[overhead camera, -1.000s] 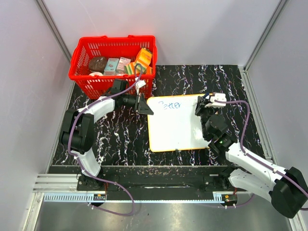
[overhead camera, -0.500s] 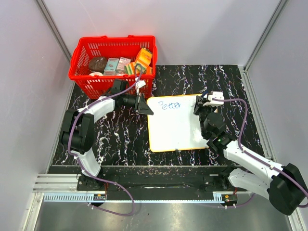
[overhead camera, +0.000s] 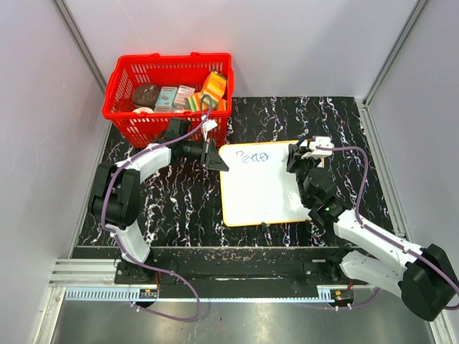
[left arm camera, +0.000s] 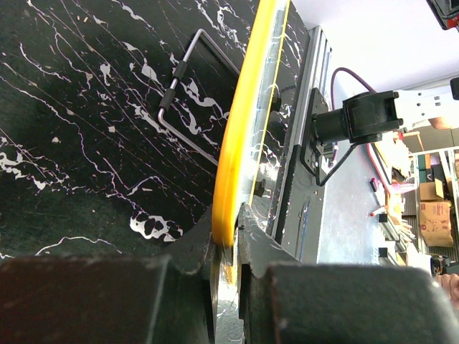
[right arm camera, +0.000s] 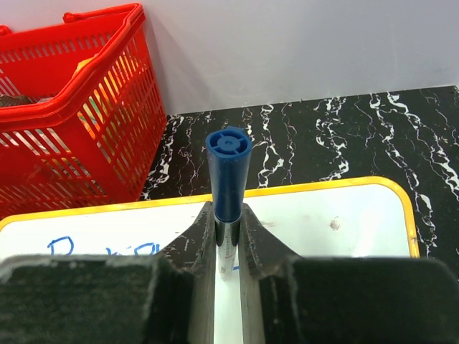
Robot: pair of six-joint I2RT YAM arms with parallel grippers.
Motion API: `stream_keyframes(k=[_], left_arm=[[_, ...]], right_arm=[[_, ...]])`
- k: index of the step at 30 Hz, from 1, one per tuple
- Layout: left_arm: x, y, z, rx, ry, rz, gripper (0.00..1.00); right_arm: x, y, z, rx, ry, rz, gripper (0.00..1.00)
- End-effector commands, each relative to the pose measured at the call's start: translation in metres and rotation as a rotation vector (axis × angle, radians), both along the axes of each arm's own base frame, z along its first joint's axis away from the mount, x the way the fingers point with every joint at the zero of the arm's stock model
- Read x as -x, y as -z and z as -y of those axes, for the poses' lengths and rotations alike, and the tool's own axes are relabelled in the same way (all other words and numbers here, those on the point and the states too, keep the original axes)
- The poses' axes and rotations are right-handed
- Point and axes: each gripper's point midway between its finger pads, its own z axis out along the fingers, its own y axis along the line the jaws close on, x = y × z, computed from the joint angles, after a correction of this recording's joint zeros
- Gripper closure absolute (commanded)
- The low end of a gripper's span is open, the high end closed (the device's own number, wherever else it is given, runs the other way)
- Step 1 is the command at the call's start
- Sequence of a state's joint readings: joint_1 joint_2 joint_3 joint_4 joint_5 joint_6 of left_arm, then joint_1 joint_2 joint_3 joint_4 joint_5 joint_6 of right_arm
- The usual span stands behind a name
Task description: Write a sentence on the whiteboard
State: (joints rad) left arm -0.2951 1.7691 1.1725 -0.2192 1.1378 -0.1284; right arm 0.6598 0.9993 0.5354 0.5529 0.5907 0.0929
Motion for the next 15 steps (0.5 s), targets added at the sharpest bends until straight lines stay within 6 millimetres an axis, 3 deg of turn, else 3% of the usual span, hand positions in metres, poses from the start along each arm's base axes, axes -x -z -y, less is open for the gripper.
stream_keyframes(k=[1,15], left_arm=[[-0.032,0.003,0.002,-0.071,-0.044,0.208,1.0],[-0.032,0.004,0.002,-0.075,-0.045,0.207,1.0]], right_arm=[[0.005,0.001,0.005,-0.013,0.002,-0.011,1.0],[0.004,-0.005,0.018,-0.006,0.072,-0.006,1.0]])
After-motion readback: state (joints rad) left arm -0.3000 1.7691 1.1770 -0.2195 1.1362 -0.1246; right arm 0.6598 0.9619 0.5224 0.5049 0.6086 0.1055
